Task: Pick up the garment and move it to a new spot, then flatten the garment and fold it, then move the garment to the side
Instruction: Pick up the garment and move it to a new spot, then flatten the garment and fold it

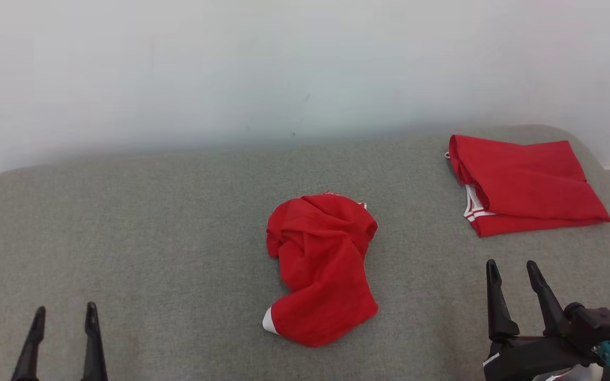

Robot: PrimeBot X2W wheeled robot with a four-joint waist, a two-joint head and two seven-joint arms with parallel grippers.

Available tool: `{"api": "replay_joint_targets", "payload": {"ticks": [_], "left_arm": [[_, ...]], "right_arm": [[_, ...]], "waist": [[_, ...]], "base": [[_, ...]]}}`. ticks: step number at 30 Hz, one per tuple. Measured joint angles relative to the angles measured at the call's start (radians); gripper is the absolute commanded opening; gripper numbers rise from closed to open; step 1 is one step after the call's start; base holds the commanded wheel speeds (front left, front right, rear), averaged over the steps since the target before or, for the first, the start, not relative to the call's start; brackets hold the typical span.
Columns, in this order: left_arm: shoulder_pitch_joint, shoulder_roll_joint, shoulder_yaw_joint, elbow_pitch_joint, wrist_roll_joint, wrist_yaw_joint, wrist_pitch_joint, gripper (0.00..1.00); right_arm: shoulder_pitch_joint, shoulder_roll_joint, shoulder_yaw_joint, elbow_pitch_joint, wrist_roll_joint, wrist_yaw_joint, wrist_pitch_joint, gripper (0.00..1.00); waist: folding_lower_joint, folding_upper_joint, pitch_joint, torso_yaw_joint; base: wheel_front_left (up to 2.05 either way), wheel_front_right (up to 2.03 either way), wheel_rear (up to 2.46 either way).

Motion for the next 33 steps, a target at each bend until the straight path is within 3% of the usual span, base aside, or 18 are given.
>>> {"api": "replay_joint_targets", "payload": {"ticks": [5,13,33], "left_arm": [[0.003,0.017,-0.012,0.036,0.022,-0.015,0.002,1.00],[0.000,0.042,-0.031,0.001,0.058,0.008,0.072,1.00],[0.010,0.029,0.008,-0.009,-0.033,0.010,0.053,1.00]], "right_arm": [[0.004,0.000,-0.003,-0.002,-0.001,0.000,0.009,1.00],[0.011,0.000,-0.003,-0.014,-0.009,0.000,0.028,1.00],[0.025,0.000,0.015,-0.028,-0.016,0.000,0.046,1.00]], "waist": [[0.0000,0.0000,-0.008,0.012],[0.0001,0.0000,-0.020,0.033],[0.0001,0.0000,-0.020,0.043]], "base": [[0.00,0.00,0.00],[0.00,0.00,0.00],[0.00,0.00,0.00]]}}
